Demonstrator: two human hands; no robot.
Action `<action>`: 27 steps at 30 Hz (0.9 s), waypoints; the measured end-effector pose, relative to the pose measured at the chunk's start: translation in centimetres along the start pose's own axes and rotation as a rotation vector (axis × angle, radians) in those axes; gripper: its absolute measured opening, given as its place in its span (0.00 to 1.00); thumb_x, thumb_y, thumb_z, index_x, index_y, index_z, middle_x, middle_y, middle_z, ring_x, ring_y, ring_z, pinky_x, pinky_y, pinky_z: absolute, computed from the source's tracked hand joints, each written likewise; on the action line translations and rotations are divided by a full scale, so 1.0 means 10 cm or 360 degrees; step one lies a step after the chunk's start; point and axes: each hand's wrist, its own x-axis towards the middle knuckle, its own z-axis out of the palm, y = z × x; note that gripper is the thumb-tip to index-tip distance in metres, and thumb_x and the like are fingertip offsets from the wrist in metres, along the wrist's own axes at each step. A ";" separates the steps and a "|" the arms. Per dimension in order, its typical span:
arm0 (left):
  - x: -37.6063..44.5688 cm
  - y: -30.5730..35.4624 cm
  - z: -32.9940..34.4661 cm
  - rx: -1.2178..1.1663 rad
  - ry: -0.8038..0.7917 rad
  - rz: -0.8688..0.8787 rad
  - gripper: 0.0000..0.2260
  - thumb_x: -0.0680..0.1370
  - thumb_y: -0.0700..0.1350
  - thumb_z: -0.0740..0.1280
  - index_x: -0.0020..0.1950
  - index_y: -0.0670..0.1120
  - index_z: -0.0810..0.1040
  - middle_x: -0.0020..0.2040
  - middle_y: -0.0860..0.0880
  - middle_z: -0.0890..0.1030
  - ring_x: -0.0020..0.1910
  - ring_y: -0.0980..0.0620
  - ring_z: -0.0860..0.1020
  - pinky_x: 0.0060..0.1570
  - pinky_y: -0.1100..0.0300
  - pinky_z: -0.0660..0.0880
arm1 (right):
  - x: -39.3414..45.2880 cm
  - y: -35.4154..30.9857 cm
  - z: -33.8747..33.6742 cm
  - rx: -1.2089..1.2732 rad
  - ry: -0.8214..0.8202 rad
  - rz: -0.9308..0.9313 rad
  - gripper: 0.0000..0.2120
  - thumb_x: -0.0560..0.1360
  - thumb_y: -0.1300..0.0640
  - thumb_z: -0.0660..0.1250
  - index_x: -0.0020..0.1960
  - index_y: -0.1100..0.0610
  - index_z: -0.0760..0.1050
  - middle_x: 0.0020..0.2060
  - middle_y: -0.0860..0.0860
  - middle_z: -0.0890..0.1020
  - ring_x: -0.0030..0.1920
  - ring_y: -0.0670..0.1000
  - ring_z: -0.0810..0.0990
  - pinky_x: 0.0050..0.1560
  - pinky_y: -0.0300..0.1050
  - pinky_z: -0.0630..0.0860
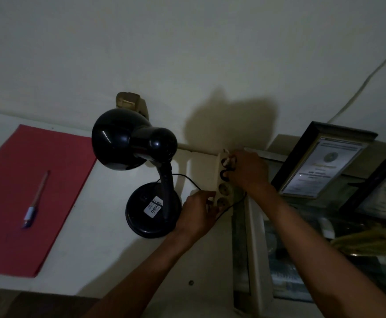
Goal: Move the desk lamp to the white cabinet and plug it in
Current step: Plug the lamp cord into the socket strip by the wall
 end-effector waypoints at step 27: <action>-0.29 0.02 -0.19 0.0161 -0.0171 0.0291 0.15 0.77 0.41 0.69 0.64 0.45 0.79 0.60 0.49 0.80 0.59 0.54 0.76 0.59 0.66 0.72 | -0.53 -0.27 0.20 0.0856 0.0058 -0.0423 0.19 0.73 0.58 0.71 0.63 0.50 0.77 0.54 0.48 0.80 0.48 0.49 0.79 0.47 0.44 0.79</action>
